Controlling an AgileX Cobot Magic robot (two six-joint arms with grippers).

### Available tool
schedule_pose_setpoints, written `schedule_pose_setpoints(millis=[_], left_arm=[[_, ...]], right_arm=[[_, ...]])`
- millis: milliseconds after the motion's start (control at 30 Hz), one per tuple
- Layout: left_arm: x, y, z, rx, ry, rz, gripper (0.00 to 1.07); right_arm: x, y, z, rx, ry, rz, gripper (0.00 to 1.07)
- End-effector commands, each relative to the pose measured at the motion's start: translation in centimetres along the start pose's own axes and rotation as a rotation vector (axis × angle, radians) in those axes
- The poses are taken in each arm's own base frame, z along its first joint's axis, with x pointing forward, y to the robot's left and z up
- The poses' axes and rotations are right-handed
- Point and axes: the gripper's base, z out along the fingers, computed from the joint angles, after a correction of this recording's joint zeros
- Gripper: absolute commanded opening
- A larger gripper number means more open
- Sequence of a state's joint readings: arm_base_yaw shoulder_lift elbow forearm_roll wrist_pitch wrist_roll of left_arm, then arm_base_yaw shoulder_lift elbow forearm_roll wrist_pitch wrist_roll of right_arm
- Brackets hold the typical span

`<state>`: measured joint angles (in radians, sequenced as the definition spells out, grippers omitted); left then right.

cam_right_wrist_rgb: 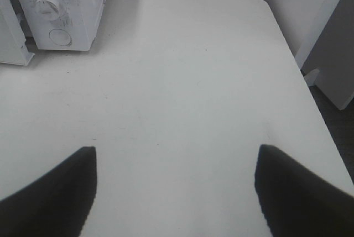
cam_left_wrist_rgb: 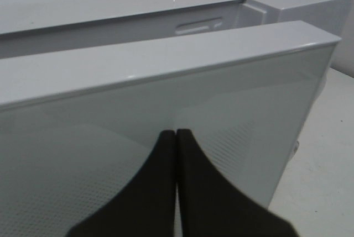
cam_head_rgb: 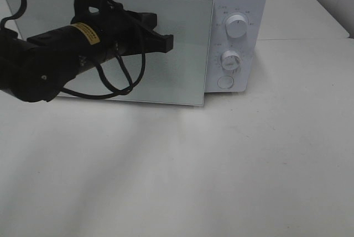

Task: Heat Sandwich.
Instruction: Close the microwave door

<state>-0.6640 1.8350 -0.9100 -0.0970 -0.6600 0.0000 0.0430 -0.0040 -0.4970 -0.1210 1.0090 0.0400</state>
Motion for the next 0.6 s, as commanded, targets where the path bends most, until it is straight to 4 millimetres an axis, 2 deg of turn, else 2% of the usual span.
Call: schedule_pose_setpoints(millis=[33,600], left_arm=[[-0.1,-0.7,0.9,0.012,0.002,0.000,0.00],[-0.6,-1.4,4.9,0.011,-0.010,-0.027,0.00]], right_arm=[[0.1,0.0,-0.4,0.008,-0.039,0.014,0.76],[0.1,0.0,-0.4,0.008,-0.039,0.014,0.76]])
